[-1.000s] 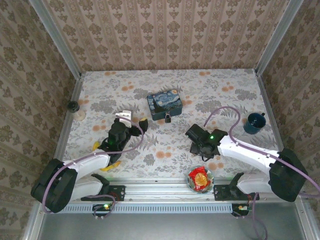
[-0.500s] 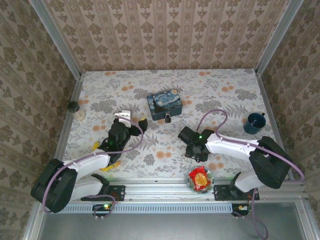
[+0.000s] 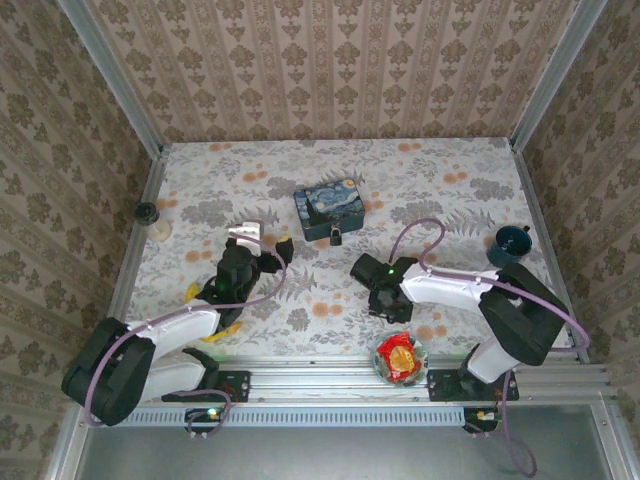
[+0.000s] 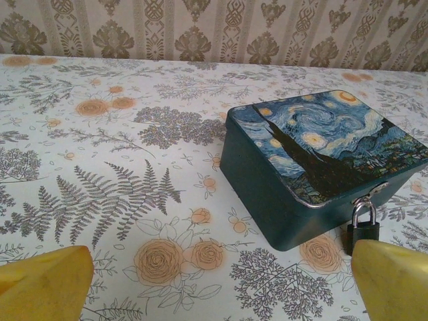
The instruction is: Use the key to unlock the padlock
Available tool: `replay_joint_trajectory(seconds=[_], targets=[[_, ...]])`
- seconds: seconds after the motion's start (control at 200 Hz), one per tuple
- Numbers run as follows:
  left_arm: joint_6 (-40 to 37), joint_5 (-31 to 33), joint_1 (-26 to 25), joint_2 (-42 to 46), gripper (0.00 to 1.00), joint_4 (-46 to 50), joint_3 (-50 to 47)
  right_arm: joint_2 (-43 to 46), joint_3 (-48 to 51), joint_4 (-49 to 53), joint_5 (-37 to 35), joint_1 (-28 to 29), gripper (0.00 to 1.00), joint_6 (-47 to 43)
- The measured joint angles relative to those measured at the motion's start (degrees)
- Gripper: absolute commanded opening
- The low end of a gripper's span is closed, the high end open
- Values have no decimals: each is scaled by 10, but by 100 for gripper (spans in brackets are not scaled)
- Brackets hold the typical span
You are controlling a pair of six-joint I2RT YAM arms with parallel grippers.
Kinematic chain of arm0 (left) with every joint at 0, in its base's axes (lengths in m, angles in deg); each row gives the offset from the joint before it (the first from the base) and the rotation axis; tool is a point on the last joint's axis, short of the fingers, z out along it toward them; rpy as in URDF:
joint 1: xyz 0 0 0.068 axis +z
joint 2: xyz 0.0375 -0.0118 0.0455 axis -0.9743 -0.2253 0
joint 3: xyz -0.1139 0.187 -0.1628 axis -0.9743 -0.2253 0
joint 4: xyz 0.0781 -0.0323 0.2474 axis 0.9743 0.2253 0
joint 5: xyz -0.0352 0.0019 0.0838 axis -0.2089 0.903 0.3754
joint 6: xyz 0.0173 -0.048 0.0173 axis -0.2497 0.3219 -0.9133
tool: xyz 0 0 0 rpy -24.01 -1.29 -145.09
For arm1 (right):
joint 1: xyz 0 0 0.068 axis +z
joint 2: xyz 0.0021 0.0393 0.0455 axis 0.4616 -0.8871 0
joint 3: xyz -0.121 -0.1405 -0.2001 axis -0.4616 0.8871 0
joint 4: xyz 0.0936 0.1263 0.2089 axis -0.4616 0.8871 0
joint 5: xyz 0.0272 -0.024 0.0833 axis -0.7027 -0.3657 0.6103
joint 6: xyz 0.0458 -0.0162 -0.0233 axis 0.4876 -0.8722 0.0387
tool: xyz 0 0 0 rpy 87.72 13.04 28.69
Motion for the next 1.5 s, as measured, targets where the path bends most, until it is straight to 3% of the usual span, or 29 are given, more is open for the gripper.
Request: replay_joint_trajectory(seconds=[0.265, 0.51, 0.8, 0.925, 1.501], targets=[[0, 4, 0, 0, 100, 0, -1, -49, -53, 25, -2, 0, 32, -29], [0, 13, 0, 6, 100, 5, -9, -70, -98, -13, -4, 0, 27, -52], [-5, 19, 0, 11, 100, 9, -9, -80, -133, 5, -26, 0, 31, -65], [-10, 19, 1, 14, 100, 12, -8, -80, -143, 20, -40, 1, 39, -58], [-11, 12, 5, 18, 100, 20, -7, -118, -167, 41, -76, 4, 40, -36]])
